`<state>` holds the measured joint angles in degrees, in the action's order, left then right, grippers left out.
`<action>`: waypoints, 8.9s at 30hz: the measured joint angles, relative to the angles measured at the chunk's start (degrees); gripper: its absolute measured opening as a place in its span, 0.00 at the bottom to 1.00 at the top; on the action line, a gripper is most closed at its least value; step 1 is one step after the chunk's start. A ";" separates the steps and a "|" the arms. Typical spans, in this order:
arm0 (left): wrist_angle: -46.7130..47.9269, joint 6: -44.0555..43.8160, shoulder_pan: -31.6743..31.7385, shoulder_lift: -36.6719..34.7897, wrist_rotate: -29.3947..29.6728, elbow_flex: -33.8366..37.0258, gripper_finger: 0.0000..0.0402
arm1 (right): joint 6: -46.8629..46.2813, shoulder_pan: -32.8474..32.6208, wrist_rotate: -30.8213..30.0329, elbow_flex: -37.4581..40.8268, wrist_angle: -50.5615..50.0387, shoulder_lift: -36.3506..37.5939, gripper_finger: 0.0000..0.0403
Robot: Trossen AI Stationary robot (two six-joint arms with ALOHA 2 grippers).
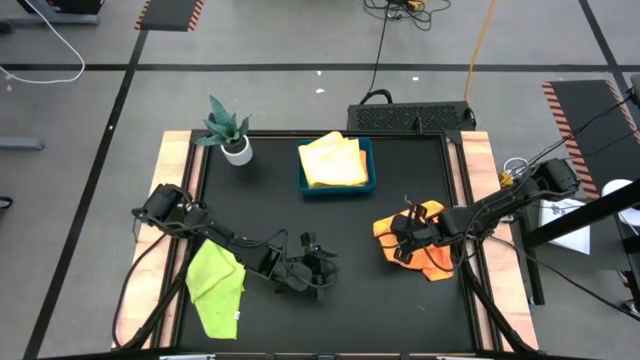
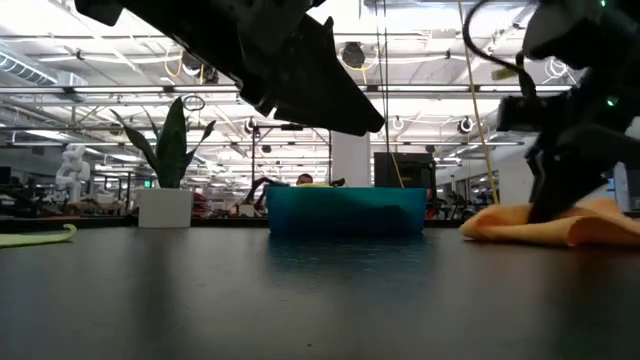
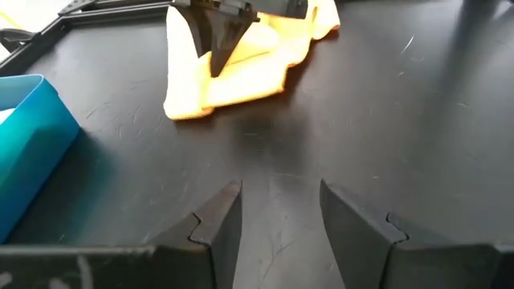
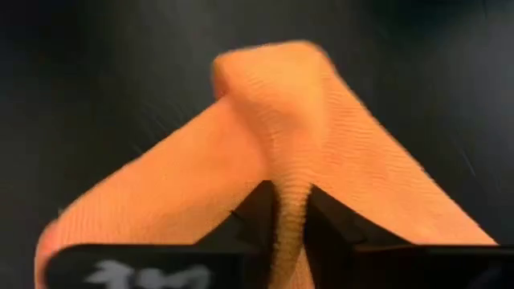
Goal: Fold microfiber towels
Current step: Fold the orange microfiber cloth
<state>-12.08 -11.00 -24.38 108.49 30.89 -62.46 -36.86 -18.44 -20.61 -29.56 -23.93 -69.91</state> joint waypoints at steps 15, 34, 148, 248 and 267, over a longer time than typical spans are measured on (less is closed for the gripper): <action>-4.39 -3.24 2.29 0.00 0.04 0.02 0.42 | 13.72 0.09 -3.44 -4.64 16.78 3.84 0.01; -5.76 -2.92 2.68 0.00 0.63 0.02 0.42 | 23.26 4.72 -4.91 -5.95 28.63 4.15 0.00; 4.33 3.35 4.47 -9.24 0.19 0.07 0.02 | 31.68 4.67 -4.61 -5.93 33.52 16.52 0.00; -28.70 -18.29 5.37 14.15 9.68 -1.96 0.64 | 31.67 5.68 -0.13 -5.57 41.76 9.75 0.01; -14.54 -15.73 4.78 15.36 7.60 -8.39 0.14 | 30.25 6.08 -0.10 -3.39 41.61 9.72 0.01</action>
<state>-26.62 -26.74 -19.60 123.85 38.50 -70.85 -6.61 -12.36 -20.71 -32.95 17.68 -60.18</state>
